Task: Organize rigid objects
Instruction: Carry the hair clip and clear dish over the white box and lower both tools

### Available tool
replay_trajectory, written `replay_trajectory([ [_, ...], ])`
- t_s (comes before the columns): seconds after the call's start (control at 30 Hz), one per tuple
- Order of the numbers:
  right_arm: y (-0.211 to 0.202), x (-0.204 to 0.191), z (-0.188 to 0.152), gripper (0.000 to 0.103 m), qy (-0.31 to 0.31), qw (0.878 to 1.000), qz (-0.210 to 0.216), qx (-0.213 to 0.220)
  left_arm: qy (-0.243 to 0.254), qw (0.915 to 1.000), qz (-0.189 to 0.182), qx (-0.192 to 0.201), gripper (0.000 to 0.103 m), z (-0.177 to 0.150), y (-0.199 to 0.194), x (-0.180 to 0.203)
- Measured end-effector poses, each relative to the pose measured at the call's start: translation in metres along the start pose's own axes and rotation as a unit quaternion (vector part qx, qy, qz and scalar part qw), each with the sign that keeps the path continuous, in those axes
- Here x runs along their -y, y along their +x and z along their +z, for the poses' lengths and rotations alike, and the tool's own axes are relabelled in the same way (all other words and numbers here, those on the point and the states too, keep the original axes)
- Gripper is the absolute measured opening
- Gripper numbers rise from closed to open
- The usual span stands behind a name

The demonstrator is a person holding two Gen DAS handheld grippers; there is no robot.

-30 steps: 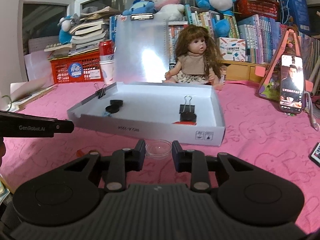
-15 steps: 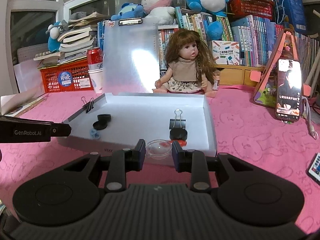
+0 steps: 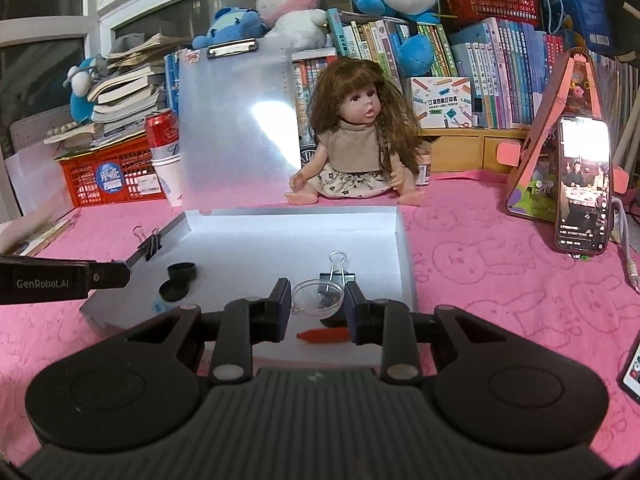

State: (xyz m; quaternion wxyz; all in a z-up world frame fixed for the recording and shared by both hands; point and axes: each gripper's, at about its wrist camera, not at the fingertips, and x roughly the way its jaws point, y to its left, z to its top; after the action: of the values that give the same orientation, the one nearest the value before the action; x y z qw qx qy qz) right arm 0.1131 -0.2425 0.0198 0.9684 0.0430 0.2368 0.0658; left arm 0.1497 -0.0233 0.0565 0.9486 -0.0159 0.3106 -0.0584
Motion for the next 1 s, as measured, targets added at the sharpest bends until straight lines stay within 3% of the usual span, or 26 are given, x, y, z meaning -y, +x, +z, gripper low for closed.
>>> replay_trajectory([
  [0.3,0.021,0.006,0.021,0.033,0.007,1.0,-0.003,-0.01,-0.015,0.9993,-0.013,-0.032,0.033,0.024,0.029,-0.001],
  [0.63,0.069,0.025,0.054,0.033,0.064,0.997,0.012,-0.048,-0.034,0.9977,-0.018,-0.057,0.033,0.055,0.067,-0.007],
  [1.0,0.119,0.028,0.056,0.033,0.088,0.991,0.009,-0.101,-0.049,0.9961,-0.009,-0.073,0.033,0.062,0.111,-0.011],
])
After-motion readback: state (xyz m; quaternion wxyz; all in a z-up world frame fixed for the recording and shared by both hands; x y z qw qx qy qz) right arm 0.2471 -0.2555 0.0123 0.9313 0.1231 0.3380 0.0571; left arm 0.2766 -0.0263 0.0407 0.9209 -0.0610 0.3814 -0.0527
